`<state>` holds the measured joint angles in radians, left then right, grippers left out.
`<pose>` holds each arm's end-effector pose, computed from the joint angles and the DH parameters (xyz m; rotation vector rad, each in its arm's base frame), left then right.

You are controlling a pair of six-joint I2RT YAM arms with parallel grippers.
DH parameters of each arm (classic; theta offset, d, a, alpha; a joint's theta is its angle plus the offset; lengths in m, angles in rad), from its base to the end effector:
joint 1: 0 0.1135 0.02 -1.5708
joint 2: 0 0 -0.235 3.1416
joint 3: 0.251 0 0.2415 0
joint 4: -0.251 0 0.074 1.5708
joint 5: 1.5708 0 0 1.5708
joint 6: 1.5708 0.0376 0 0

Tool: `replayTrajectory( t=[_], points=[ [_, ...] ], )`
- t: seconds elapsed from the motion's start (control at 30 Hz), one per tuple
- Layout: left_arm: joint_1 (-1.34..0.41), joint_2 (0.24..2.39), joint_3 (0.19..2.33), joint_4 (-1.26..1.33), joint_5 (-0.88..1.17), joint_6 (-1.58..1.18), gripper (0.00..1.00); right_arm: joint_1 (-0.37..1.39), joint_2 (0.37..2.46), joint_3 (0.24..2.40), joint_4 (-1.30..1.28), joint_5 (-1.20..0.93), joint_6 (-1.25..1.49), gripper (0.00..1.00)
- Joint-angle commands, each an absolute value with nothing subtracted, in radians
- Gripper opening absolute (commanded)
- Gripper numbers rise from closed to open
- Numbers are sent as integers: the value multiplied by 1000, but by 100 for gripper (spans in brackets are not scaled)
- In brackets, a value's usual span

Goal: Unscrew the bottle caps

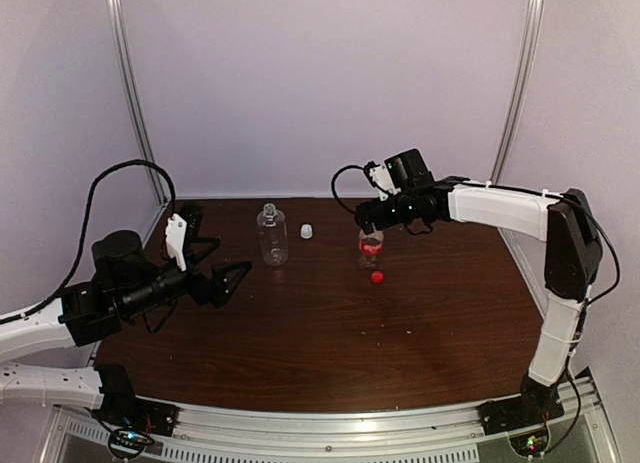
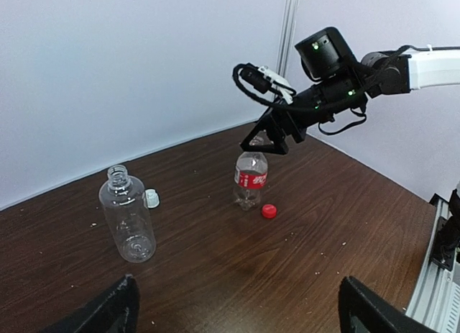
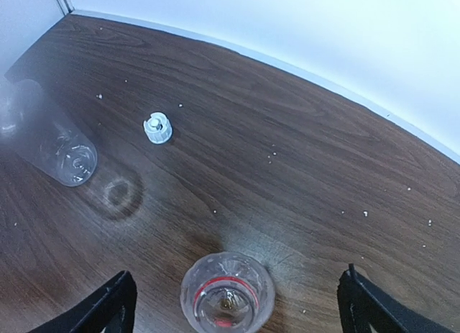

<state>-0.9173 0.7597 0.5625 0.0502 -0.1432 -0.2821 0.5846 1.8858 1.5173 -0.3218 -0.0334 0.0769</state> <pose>0.1263 -0.1562 0.2720 0.4496 1.7193 -0.7587 0.3485 0.2321 0.2376 -0.5926 2.2123 0.3865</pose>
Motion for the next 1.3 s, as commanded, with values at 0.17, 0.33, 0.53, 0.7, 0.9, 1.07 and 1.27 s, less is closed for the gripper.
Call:
replayTrajectory(
  t=[0.17,0.33,0.53,0.7,0.9,1.07,1.27],
  points=[
    [-916,770,608,-27,-313,-254,98,575,1684,1392,-340,49,116,100],
    [-910,809,659,-109,-451,-241,98,565,1548,1284,-327,52,166,100],
    [-824,818,680,-131,-433,-252,98,558,1361,1179,-322,45,204,100],
    [-703,799,701,-168,-334,-300,98,558,1206,1094,-299,83,211,100],
    [-679,771,764,-240,-312,-247,98,558,1031,961,-260,122,186,100],
    [-670,750,785,-259,-275,-211,98,557,941,904,-260,135,156,100],
    [-664,696,730,-218,-258,-198,98,558,904,872,-272,148,129,100]
  ],
)
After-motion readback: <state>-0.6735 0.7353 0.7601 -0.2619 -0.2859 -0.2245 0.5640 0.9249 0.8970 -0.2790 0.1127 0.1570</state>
